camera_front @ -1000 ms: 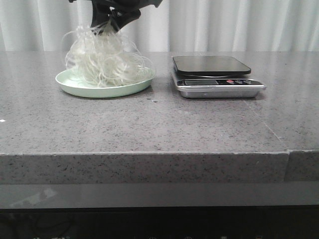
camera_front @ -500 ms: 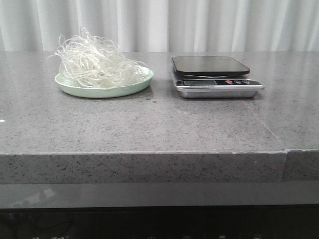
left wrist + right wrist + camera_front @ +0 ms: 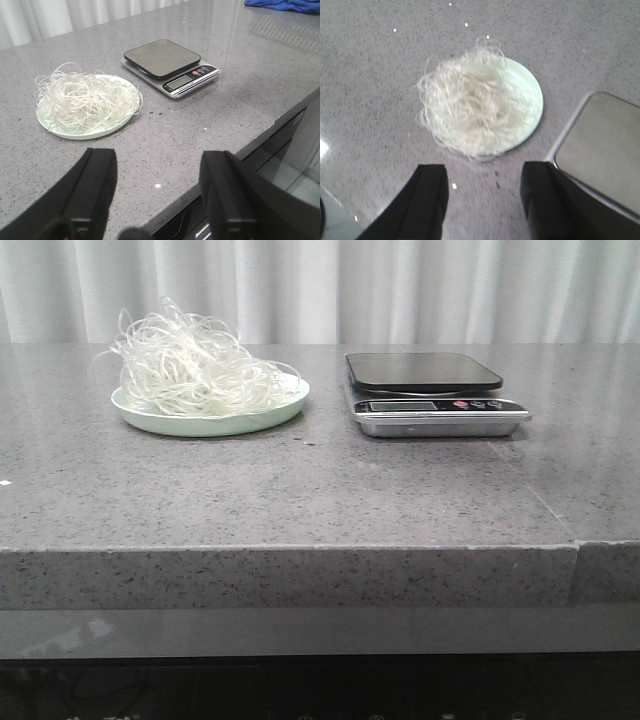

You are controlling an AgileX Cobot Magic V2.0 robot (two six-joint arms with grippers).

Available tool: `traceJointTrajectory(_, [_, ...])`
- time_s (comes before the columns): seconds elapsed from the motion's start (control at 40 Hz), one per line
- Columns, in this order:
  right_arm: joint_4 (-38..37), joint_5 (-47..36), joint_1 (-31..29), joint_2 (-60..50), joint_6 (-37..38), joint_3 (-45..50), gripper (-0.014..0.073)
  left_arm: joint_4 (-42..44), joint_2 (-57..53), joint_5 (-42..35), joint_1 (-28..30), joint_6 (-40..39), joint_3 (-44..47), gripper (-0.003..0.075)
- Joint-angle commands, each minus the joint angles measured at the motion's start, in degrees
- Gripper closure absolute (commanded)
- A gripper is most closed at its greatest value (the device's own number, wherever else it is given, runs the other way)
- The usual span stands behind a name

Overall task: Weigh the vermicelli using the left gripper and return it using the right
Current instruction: 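Open the right gripper and withdraw it from the plate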

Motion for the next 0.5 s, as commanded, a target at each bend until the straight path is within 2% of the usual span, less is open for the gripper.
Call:
traceJointTrajectory(0.0, [-2.0, -5.1, -0.2, -8.3, 0.0, 4.9, 0.0137, -0.3, 0.4, -4.3, -0.5, -0.3, -1.5, 0.0261])
traceJointTrajectory(0.47, [-3.8, -2.5, -0.2, -39.7, 0.0, 31.1, 0.0137, -0.3, 0.4, -4.3, -0.5, -0.3, -1.5, 0.0261])
